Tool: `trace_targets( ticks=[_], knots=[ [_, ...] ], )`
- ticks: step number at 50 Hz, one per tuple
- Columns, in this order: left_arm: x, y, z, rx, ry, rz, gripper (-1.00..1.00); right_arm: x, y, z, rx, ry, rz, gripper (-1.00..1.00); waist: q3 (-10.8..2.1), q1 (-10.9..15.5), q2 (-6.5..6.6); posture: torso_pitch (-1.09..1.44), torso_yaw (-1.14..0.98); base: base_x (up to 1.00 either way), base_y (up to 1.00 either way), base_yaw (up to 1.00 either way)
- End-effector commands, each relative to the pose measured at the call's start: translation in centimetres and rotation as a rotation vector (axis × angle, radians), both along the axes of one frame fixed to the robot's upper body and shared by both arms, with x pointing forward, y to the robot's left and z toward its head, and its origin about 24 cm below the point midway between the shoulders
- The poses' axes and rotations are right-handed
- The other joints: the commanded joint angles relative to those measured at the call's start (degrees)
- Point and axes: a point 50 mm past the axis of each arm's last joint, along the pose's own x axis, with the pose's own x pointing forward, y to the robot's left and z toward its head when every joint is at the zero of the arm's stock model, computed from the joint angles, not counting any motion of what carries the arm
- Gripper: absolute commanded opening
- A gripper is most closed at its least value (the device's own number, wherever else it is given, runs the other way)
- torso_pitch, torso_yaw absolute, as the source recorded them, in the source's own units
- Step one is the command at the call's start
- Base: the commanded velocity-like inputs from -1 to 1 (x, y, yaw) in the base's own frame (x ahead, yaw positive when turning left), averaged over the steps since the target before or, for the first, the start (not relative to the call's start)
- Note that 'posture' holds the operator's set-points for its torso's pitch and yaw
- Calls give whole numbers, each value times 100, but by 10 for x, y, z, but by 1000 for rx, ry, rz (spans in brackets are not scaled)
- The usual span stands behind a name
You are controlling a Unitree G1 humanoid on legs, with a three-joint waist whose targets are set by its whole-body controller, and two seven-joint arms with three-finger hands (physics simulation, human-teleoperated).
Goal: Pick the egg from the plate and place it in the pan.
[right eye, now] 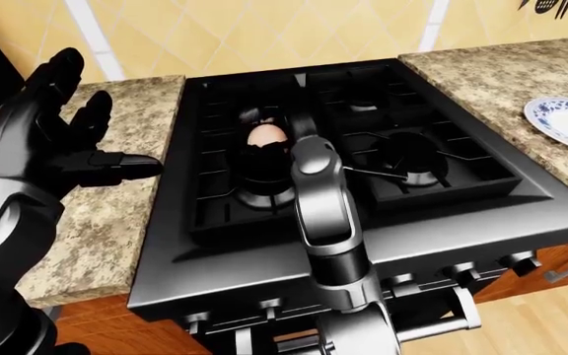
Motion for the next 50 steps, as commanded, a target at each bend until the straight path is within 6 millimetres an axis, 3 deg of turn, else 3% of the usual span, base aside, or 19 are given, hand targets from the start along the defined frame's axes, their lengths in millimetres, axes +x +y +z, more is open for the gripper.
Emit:
trace_targets(
  ticks=[1,16,18,19,36,39,40,49,50],
  knots=[
    [-4,0,12,0,-75,5,100,-3,2,22,7,-102,10,-15,-150,-1,17,0,0,0,0,0],
    [-4,0,10,0,-74,5,100,-1,2,15,13,-94,8,-2,-158,2,16,0,0,0,0,0],
    [-4,1,10,0,-74,6,100,-1,2,15,12,-93,9,7,-159,2,15,0,0,0,0,0],
    [-4,0,10,0,-74,6,100,-2,2,15,12,-93,10,24,-159,2,14,0,0,0,0,0],
    [-4,0,12,1,-76,5,100,0,3,13,16,-94,10,25,-162,3,12,0,0,0,0,0],
    [-4,0,12,1,-76,4,100,-2,3,18,18,-102,10,32,-163,5,11,0,0,0,0,0],
    [-4,0,12,1,-76,3,100,-3,3,19,15,-109,11,48,-160,6,11,0,0,0,0,0],
    [-4,-1,12,2,-77,2,100,-6,2,32,22,-138,8,58,-152,4,9,0,0,0,0,0],
    [-4,-1,12,3,-77,2,100,-6,2,35,24,-144,7,75,-154,5,9,0,0,0,0,0]
  ],
)
